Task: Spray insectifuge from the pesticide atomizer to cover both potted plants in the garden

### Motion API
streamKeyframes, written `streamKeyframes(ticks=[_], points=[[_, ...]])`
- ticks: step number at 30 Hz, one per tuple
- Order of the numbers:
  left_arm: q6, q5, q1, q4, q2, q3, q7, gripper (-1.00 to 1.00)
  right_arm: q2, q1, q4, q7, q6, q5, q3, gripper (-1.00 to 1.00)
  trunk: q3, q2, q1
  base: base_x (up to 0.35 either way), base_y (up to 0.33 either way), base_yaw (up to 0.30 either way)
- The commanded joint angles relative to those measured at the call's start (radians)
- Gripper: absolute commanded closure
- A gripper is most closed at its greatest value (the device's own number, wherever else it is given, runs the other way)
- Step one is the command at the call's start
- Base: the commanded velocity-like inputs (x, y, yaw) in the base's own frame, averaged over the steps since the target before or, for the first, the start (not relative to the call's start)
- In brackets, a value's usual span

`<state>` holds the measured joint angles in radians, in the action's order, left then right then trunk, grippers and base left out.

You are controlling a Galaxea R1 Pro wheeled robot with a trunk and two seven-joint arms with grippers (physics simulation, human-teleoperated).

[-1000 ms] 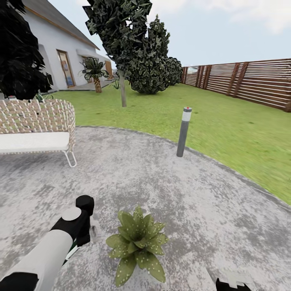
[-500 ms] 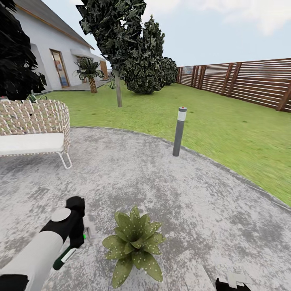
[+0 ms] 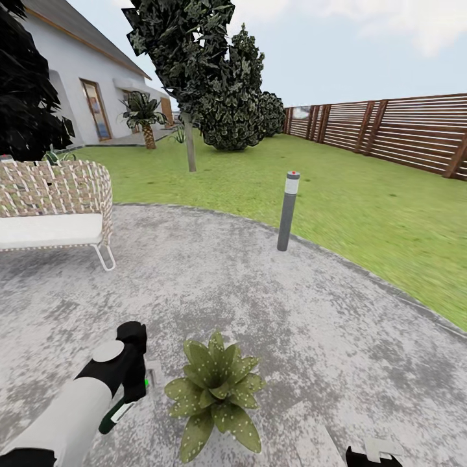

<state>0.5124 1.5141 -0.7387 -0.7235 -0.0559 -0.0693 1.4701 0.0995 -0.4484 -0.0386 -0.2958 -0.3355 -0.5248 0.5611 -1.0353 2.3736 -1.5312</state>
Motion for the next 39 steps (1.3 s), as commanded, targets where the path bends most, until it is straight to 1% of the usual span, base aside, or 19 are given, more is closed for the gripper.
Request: streamKeyframes(ticks=[1, 3, 4, 6, 7, 8, 9, 11, 13, 14, 15, 16, 17, 19, 21, 24, 29, 33, 39], points=[[0.01, 0.003, 0.002, 0.0, -0.002, -0.002, 0.004, 1.0, 0.0, -0.001, 0.002, -0.004, -0.004, -0.011, 0.008, -1.0, -0.001, 0.0, 0.0, 0.0, 0.0, 0.0], [0.009, -0.001, 0.005, 0.008, -0.011, 0.009, -0.002, 1.0, 0.0, 0.0, 0.002, -0.003, -0.004, -0.011, 0.008, -1.0, -0.001, 0.0, 0.0, 0.0, 0.0, 0.0], [0.006, -0.014, 0.007, 0.011, -0.015, 0.04, -0.007, 1.0, 0.0, -0.001, 0.002, -0.004, -0.004, -0.011, 0.008, -1.0, -0.001, 0.0, 0.0, 0.0, 0.0, 0.0], [-0.004, -0.049, 0.009, 0.012, -0.023, 0.143, -0.017, 1.0, 0.0, -0.001, 0.002, -0.004, -0.004, -0.011, 0.007, -1.0, -0.001, 0.0, 0.0, 0.0, 0.0, 0.029], [-0.007, -0.058, 0.01, 0.008, -0.03, 0.185, -0.029, 1.0, 0.0, -0.001, 0.002, -0.004, -0.004, -0.011, 0.007, -1.0, -0.001, 0.0, 0.0, 0.0, 0.0, 0.162], [-0.013, -0.063, 0.01, 0.006, -0.035, 0.208, -0.041, 1.0, 0.0, -0.001, 0.002, -0.003, -0.004, -0.011, 0.007, -1.0, -0.001, 0.0, 0.0, 0.0, 0.0, 0.203], [-0.039, -0.079, 0.01, 0.005, -0.043, 0.243, -0.063, 1.0, 0.0, -0.001, 0.002, -0.004, -0.004, -0.011, 0.007, -1.0, -0.001, 0.0, 0.0, 0.0, 0.0, 0.239], [-0.136, -0.13, 0.017, 0.007, -0.055, 0.316, -0.106, 1.0, 0.0, -0.001, 0.001, -0.004, -0.004, -0.011, 0.007, -1.0, -0.001, 0.0, 0.0, 0.0, 0.0, 0.149], [-0.195, -0.149, 0.032, 0.007, -0.069, 0.368, -0.138, 1.0, 0.0, -0.001, 0.001, -0.002, -0.005, -0.011, 0.007, -1.0, -0.001, 0.0, 0.0, -0.026, -0.013, 0.053], [-0.237, -0.158, 0.052, 0.007, -0.08, 0.415, -0.167, 1.0, 0.0, -0.001, 0.003, -0.001, -0.005, -0.013, 0.006, -1.0, -0.001, 0.0, 0.0, -0.161, -0.109, 0.017], [-0.262, -0.163, 0.068, 0.007, -0.084, 0.447, -0.191, 1.0, 0.001, -0.001, 0.003, -0.001, -0.005, -0.013, 0.006, -1.0, -0.001, 0.0, 0.0, -0.218, -0.139, 0.009], [-0.29, -0.171, 0.083, 0.008, -0.085, 0.476, -0.221, 1.0, 0.001, -0.001, 0.002, 0.0, -0.005, -0.013, 0.006, -1.0, -0.001, 0.0, 0.0, -0.248, -0.155, 0.004], [-0.311, -0.178, 0.09, 0.01, -0.085, 0.496, -0.243, 1.0, 0.001, -0.001, 0.002, 0.0, -0.005, -0.013, 0.006, -1.0, -0.001, 0.0, 0.0, -0.259, -0.161, 0.003], [-0.366, -0.204, 0.108, 0.015, -0.085, 0.551, -0.3, 1.0, 0.002, -0.001, 0.002, 0.0, -0.005, -0.014, 0.006, -1.0, -0.001, 0.0, 0.0, -0.272, -0.168, 0.001], [-0.38, -0.217, 0.126, 0.014, -0.083, 0.574, -0.319, 1.0, 0.002, -0.001, 0.001, -0.001, -0.008, -0.014, 0.006, -1.0, -0.001, 0.0, 0.0, -0.279, -0.171, 0.0], [-0.385, -0.224, 0.14, 0.013, -0.075, 0.583, -0.325, 1.0, -0.002, -0.001, -0.001, -0.003, -0.012, -0.012, 0.007, -1.0, -0.001, 0.0, 0.0, -0.282, -0.17, 0.0], [-0.385, -0.232, 0.142, 0.015, -0.077, 0.585, -0.326, 1.0, 0.0, -0.001, 0.0, -0.005, -0.011, -0.012, 0.007, -1.0, -0.001, 0.0, 0.0, -0.284, -0.17, 0.0], [-0.386, -0.265, 0.143, 0.015, -0.081, 0.585, -0.324, 1.0, 0.0, -0.001, 0.0, -0.005, -0.011, -0.012, 0.007, -1.0, -0.001, 0.0, 0.0, -0.285, -0.171, 0.0], [-0.394, -0.273, 0.155, 0.016, -0.084, 0.584, -0.324, 1.0, 0.0, -0.001, 0.0, -0.005, -0.012, -0.012, 0.007, -1.0, 0.003, 0.0, 0.0, -0.284, -0.171, 0.171]])
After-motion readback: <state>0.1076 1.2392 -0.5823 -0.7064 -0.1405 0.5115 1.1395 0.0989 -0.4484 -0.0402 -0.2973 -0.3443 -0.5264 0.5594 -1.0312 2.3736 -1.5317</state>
